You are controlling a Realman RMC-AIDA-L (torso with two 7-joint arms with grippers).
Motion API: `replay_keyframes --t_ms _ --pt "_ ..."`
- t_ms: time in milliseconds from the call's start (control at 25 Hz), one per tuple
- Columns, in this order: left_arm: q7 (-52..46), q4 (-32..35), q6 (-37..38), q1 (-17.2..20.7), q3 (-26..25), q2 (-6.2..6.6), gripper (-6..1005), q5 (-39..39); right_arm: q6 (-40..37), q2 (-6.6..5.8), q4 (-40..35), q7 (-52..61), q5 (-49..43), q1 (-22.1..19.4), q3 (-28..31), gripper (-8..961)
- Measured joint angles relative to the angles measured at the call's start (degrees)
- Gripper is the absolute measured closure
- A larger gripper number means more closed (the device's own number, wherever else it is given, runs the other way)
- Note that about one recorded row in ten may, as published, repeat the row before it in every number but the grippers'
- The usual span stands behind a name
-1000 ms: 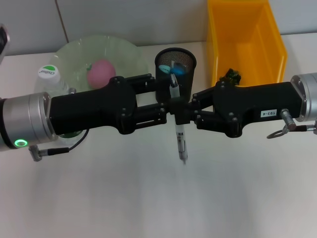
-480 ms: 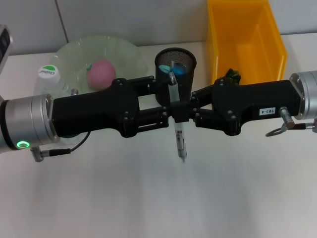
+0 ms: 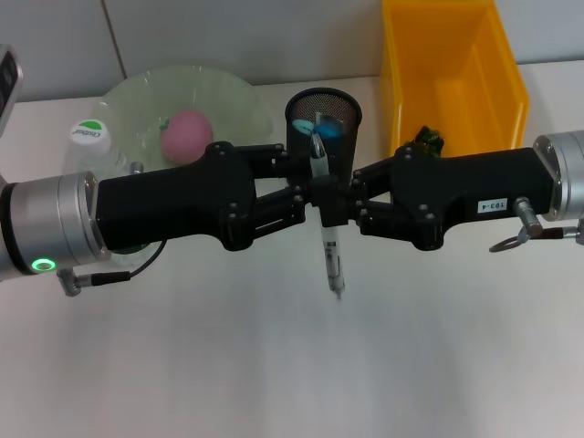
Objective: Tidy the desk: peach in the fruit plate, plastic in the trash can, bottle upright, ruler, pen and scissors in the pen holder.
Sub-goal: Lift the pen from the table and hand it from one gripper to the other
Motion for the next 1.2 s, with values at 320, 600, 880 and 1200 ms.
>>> replay_keyframes --t_ms 320,600,880,1200 --pt "0.1 0.0 0.0 -0.1 0.1 0.0 658 -0.1 -0.2 0.0 0.0 0.2 -0.2 0.0 0.0 716" --pt "0.1 0.0 0.0 -0.1 0.1 0.0 716 -0.2 -0.4 0.0 0.0 0.2 -0.1 0.0 0.0 712" --pt "0.1 0.0 0.2 0.2 0.2 0.0 823 -0.8 -0.5 0.0 0.0 0.2 -0.1 -0.1 0.0 707" --pt "0.2 0.0 0.4 0.5 0.2 0.0 868 -1.4 -0.5 -0.11 -0.3 0.4 0.3 -0.3 0.0 702"
